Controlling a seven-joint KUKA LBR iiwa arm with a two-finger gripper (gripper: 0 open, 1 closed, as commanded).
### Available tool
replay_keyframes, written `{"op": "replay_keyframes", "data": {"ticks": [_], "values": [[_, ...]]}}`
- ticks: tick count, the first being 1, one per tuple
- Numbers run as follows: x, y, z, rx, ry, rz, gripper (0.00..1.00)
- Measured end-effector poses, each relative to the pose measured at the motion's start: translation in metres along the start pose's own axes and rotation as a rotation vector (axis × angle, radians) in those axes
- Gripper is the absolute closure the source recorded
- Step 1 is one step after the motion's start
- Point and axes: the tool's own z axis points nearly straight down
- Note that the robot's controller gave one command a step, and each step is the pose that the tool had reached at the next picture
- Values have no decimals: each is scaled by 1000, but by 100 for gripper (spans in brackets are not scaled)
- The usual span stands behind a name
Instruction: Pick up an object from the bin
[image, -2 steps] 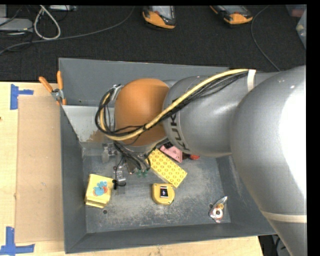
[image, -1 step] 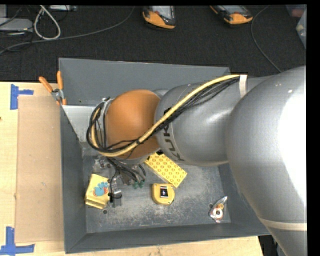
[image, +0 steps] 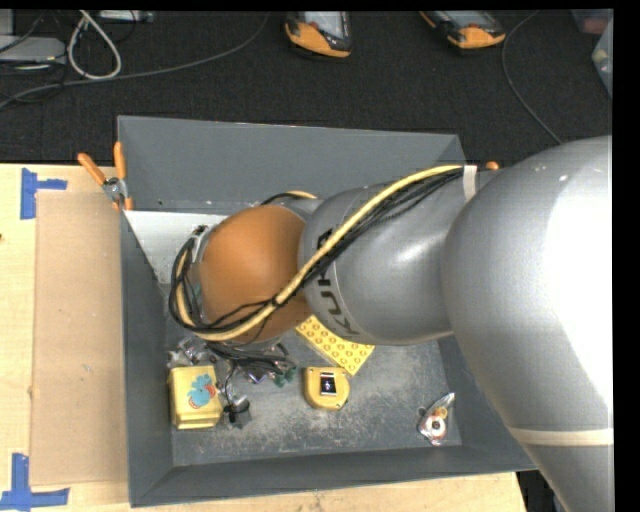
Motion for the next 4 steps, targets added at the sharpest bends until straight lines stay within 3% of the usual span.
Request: {"op": "replay_keyframes", "data": {"ticks": [1,2,3,4], "values": [[-7,-5,35,2,-2,129,0],[29,22,33,4,-3,-289,100],[29,22,33,4,-3,-288,100],[32,24,7,-2,4,-287,100]]}}
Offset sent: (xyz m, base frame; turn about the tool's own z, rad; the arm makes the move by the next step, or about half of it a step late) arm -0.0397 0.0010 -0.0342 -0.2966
